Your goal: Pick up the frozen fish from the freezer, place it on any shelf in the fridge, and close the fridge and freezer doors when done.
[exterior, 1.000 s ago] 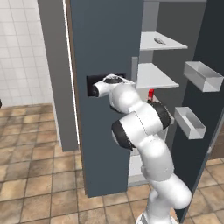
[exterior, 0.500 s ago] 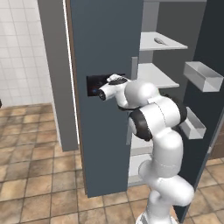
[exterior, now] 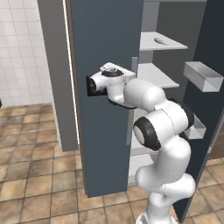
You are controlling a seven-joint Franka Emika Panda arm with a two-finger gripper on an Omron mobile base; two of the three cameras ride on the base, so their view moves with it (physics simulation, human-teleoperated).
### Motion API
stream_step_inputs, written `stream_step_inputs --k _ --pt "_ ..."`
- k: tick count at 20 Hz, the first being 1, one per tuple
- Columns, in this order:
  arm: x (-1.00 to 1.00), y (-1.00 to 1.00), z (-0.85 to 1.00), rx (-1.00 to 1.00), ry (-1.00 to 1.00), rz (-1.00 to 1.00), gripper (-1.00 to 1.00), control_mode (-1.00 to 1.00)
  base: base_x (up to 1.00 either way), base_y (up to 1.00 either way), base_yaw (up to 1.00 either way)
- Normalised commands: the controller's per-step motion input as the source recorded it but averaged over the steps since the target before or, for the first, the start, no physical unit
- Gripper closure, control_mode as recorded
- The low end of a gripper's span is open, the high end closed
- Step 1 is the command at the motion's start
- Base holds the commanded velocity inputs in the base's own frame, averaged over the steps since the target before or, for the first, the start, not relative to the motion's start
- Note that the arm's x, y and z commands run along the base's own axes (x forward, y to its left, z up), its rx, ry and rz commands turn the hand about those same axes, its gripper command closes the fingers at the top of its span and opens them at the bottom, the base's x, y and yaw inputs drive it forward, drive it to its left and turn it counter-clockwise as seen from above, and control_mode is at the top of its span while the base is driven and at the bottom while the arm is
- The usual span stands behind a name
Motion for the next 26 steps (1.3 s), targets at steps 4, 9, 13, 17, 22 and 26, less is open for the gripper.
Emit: stream_step_inputs --k 4,9,13,17,22,26 --pt "-1.00 0.01 0.79 0.05 0.05 0.00 -1.00 -1.00 0.00 0.00 0.00" --pt "-1.00 -0.19 0.39 0.03 0.10 0.11 -1.00 -1.00 0.00 0.00 0.00" --pt "-1.00 -0.59 0.07 0.09 0.06 0.18 -1.00 -1.00 0.00 0.00 0.00" --pt "-1.00 -0.76 0.00 0.14 0.05 0.18 -1.00 -1.00 0.00 0.00 0.00" --pt "-1.00 -0.79 0.00 0.15 0.06 0.18 -1.00 -1.00 0.00 0.00 0.00" --pt "-1.00 -0.83 0.00 0.16 0.08 0.18 -1.00 -1.00 0.00 0.00 0.00"
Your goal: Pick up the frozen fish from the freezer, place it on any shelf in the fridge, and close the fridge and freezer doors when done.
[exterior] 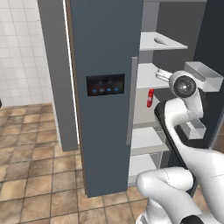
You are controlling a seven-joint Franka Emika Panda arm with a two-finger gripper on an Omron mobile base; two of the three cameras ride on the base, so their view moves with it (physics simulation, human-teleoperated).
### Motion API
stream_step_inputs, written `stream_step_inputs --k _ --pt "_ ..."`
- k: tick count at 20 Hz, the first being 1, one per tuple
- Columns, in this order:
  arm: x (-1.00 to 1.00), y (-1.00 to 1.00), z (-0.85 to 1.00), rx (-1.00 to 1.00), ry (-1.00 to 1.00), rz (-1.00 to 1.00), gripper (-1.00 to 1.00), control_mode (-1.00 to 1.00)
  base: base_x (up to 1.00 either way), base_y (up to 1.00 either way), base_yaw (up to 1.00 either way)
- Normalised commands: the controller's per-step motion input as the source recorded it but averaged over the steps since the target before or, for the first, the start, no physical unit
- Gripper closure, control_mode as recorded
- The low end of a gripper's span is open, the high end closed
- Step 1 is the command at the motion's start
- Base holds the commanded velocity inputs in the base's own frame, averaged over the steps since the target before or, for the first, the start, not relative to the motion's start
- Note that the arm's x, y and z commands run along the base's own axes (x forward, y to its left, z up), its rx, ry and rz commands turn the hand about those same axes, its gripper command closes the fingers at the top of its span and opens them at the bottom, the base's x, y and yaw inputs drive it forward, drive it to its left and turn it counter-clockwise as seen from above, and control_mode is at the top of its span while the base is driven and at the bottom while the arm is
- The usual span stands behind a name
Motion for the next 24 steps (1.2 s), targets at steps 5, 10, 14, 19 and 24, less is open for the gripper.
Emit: stream_step_inputs --k 5,10,14,19,24 --pt "-1.00 -0.88 0.00 0.17 0.09 0.20 -1.00 -1.00 0.00 0.00 0.00" --pt "-1.00 -0.91 0.00 0.18 0.12 0.22 -1.00 -1.00 0.00 0.00 0.00" --pt "-1.00 -0.98 0.00 0.20 0.10 0.25 -1.00 -1.00 0.00 0.00 0.00" --pt "-1.00 -1.00 -0.04 0.21 0.06 0.19 -1.00 -1.00 0.00 0.00 0.00" --pt "-0.43 -1.00 -0.04 0.15 -0.03 0.22 -1.00 -1.00 0.00 0.00 0.00"
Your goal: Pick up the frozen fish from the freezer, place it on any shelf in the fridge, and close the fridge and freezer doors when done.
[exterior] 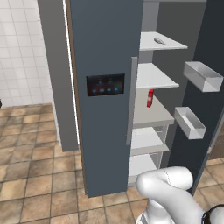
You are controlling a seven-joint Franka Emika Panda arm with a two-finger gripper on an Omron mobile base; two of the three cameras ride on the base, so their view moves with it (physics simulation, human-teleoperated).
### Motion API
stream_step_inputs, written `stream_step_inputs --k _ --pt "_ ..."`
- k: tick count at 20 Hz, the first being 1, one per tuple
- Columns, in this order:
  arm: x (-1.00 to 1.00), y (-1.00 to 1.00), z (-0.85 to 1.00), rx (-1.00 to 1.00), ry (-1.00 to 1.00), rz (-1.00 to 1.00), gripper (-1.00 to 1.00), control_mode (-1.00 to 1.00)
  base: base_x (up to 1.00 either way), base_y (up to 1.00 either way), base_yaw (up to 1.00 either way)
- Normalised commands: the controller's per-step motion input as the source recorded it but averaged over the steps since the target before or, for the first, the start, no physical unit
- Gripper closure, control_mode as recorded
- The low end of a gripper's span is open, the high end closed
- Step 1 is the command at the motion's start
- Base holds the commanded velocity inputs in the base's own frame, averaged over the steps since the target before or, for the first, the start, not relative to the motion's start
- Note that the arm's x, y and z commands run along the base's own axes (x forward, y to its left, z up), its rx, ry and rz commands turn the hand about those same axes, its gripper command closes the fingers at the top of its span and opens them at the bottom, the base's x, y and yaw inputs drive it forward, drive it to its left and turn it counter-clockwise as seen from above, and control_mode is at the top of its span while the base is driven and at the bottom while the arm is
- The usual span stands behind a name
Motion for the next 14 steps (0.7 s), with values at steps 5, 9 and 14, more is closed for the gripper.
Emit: stream_step_inputs --k 5,9,14 --pt "0.24 -0.79 -0.14 0.08 -0.01 0.16 -1.00 -1.00 0.00 0.00 0.00" --pt "0.97 -0.27 -0.44 0.00 0.00 0.00 -1.00 -1.00 0.00 0.00 0.00" --pt "0.85 -0.29 -0.39 0.00 0.00 0.00 -1.00 -1.00 0.00 0.00 0.00"
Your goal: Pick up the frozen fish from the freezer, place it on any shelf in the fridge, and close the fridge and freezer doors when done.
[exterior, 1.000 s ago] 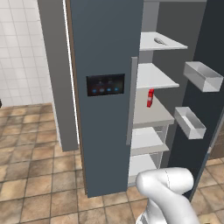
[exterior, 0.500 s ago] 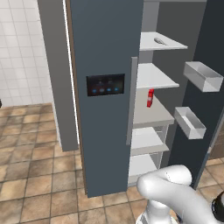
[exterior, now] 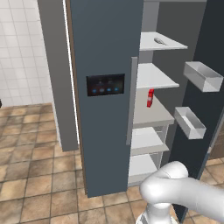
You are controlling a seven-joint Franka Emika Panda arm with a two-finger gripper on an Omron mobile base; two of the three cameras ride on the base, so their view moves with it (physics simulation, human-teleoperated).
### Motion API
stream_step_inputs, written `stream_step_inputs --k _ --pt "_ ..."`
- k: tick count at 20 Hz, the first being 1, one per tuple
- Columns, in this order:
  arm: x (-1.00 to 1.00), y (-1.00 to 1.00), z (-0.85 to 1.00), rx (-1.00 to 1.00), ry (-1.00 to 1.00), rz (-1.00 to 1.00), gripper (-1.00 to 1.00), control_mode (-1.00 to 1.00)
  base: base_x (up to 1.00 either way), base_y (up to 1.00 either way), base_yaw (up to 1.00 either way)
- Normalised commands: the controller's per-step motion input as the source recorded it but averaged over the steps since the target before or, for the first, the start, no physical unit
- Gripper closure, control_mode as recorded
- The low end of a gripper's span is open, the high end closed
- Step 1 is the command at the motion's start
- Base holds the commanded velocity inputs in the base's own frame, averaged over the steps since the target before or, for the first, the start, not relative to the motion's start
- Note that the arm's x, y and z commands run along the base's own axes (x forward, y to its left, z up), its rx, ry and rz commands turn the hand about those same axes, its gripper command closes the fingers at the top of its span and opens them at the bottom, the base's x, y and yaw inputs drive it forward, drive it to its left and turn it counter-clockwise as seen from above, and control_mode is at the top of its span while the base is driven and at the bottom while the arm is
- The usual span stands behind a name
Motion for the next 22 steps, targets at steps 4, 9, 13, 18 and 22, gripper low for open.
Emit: stream_step_inputs --k 4,9,13,18,22 --pt "0.77 -0.13 -0.26 0.00 0.00 0.00 -1.00 -1.00 0.00 0.00 0.00" --pt "0.70 -0.25 -0.29 0.00 0.00 -0.01 -1.00 -1.00 0.00 0.00 0.00" --pt "0.57 -0.38 -0.08 0.00 0.00 -0.01 -1.00 -1.00 0.00 0.00 0.00" --pt "0.64 -0.31 -0.06 0.00 0.00 0.00 -1.00 -1.00 0.00 0.00 0.00" --pt "0.58 -0.27 -0.10 0.00 0.00 0.00 -1.00 -1.00 0.00 0.00 0.00"
